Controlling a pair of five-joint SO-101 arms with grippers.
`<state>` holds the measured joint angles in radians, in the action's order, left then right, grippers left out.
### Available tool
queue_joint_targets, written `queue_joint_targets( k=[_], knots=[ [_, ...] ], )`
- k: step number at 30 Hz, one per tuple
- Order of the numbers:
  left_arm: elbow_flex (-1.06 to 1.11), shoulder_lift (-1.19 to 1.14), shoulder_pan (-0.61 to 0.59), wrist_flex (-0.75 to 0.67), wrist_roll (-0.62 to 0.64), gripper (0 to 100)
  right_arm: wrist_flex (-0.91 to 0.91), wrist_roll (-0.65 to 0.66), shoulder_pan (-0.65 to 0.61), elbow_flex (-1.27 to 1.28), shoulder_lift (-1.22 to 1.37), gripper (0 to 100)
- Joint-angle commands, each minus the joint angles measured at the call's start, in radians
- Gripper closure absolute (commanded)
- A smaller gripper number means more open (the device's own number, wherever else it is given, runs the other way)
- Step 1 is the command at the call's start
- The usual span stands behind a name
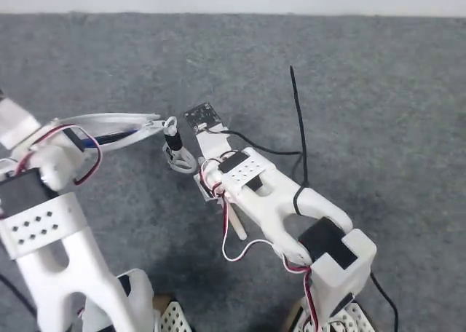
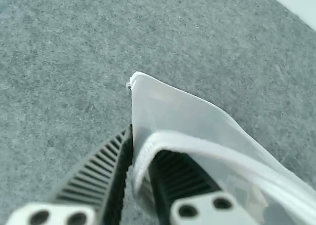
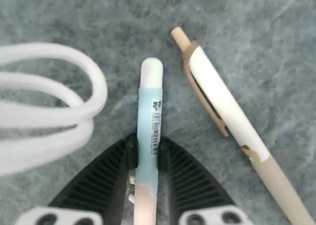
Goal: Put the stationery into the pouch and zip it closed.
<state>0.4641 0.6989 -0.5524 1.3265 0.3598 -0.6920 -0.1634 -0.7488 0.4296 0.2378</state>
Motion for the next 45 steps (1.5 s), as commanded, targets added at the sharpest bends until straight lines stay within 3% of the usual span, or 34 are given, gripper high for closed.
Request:
queue_joint_targets(
  k=[1,22,26,40,45],
  knots=[
    [-0.019,0.025,-0.005,-0.034,0.009,99,-0.033,-0.008,0.027,-0.061,-0.016,99.3],
    [-0.024,0.029,0.003,-0.031,0.014,99,-0.174,-0.015,0.15,-0.057,-0.344,99.3],
    [-0.024,0.029,0.057,-0.029,0.014,99,-0.182,-0.017,0.173,-0.057,-0.389,99.3],
    [-0.036,0.031,0.166,0.018,0.014,99,-0.173,-0.017,0.205,0.002,-0.578,99.3],
    [-0.036,0.029,0.166,0.015,0.014,99,-0.048,-0.017,0.206,0.147,-0.728,99.3]
  ],
)
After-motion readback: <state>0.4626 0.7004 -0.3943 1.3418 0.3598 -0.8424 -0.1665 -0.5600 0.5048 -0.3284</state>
